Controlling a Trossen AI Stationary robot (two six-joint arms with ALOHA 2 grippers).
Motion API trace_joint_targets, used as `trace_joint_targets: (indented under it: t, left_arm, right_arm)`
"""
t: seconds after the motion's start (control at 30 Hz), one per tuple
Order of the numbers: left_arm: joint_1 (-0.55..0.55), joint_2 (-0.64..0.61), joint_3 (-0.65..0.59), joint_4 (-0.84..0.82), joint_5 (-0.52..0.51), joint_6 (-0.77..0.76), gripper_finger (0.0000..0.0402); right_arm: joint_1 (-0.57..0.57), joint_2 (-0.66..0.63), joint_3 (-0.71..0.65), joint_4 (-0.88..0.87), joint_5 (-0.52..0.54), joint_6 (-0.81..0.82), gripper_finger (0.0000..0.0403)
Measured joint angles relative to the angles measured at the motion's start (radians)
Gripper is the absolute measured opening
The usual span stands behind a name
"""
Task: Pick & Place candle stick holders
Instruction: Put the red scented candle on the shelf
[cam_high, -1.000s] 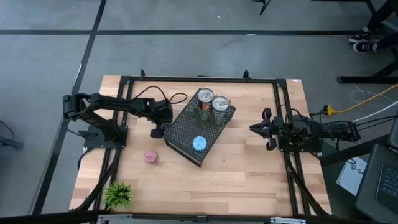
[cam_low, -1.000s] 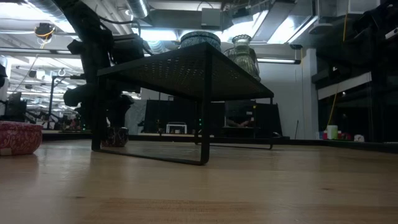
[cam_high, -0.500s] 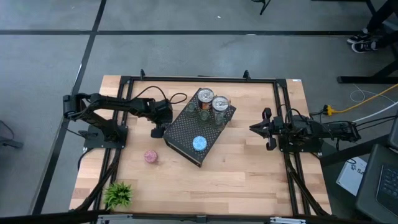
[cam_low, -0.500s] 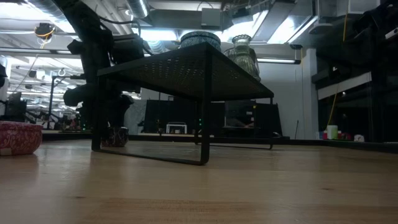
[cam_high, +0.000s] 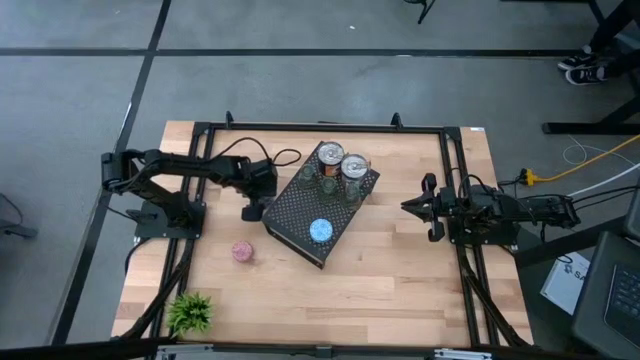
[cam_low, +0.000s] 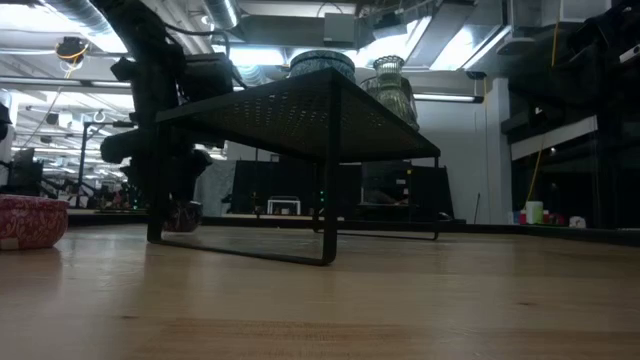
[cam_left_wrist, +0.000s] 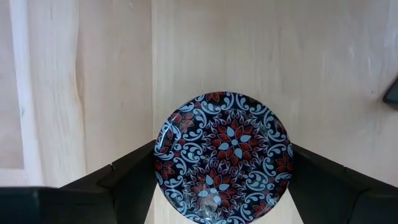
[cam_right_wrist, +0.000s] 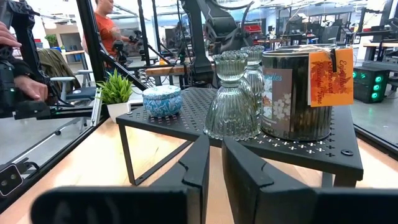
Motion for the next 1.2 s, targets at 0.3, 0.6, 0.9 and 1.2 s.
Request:
trace_joint_targets:
  t: [0.3, 0.6, 0.9, 1.2]
  left_arm:
    - [0.0, -0.014, 0.031, -0.093, -0.037, -0.026, 0.0306]
    - [0.001, -0.079, 0.074, -0.184, -0.073, -0.062, 0.0306]
    - [0.001, -0.124, 0.115, -0.253, -0.083, -0.08, 0.0306]
    - [0.023, -0.125, 0.242, -0.371, -0.102, -0.094, 0.0306]
  right_arm:
    - [0.0, 0.0, 0.0, 0.0, 0.0, 0.0, 0.0048]
    - [0.0, 0.0, 0.0, 0.0, 0.0, 0.0, 0.0048]
    - [0.0, 0.0, 0.0, 0.0, 0.0, 0.0, 0.0048]
    - [0.0, 0.0, 0.0, 0.0, 0.0, 0.0, 0.0048]
